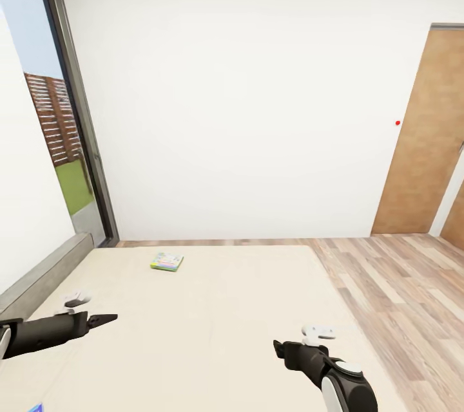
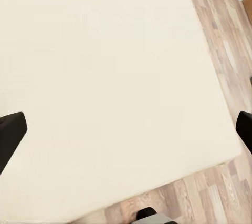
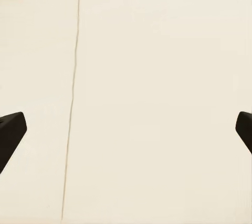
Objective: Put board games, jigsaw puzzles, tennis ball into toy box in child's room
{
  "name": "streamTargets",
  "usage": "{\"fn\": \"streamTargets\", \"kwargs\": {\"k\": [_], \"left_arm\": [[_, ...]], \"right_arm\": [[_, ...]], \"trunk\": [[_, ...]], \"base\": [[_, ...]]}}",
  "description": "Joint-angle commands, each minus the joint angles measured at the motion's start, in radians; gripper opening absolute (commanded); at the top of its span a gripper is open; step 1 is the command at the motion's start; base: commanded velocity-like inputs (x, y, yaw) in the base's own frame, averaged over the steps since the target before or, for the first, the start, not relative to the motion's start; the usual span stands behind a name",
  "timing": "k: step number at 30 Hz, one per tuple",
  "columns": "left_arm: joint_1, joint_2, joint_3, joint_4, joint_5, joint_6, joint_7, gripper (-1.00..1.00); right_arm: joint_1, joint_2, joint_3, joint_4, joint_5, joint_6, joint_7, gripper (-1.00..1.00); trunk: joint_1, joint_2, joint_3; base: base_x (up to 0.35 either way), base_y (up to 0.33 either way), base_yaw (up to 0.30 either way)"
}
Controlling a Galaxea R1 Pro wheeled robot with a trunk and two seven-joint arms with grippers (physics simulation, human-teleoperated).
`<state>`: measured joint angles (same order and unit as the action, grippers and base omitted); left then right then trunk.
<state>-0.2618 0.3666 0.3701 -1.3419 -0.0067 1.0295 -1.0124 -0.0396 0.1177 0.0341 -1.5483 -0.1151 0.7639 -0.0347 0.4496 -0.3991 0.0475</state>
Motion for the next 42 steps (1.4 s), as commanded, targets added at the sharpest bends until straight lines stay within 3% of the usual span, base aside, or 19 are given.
{"fn": "streamTargets", "kwargs": {"k": [1,42], "left_arm": [[0.000,0.000,0.001,0.001,-0.001,0.007,-0.005,1.00],[0.000,0.000,0.000,0.001,-0.001,0.007,-0.005,1.00]], "right_arm": [[0.000,0.000,0.000,-0.001,-0.008,0.004,-0.004,1.00],[0.000,0.000,0.000,-0.001,-0.008,0.004,-0.004,1.00]], "trunk": [[0.000,-0.001,0.000],[0.000,-0.001,0.000]], "base": [[0.000,0.280,0.000],[0.000,0.280,0.000]]}}
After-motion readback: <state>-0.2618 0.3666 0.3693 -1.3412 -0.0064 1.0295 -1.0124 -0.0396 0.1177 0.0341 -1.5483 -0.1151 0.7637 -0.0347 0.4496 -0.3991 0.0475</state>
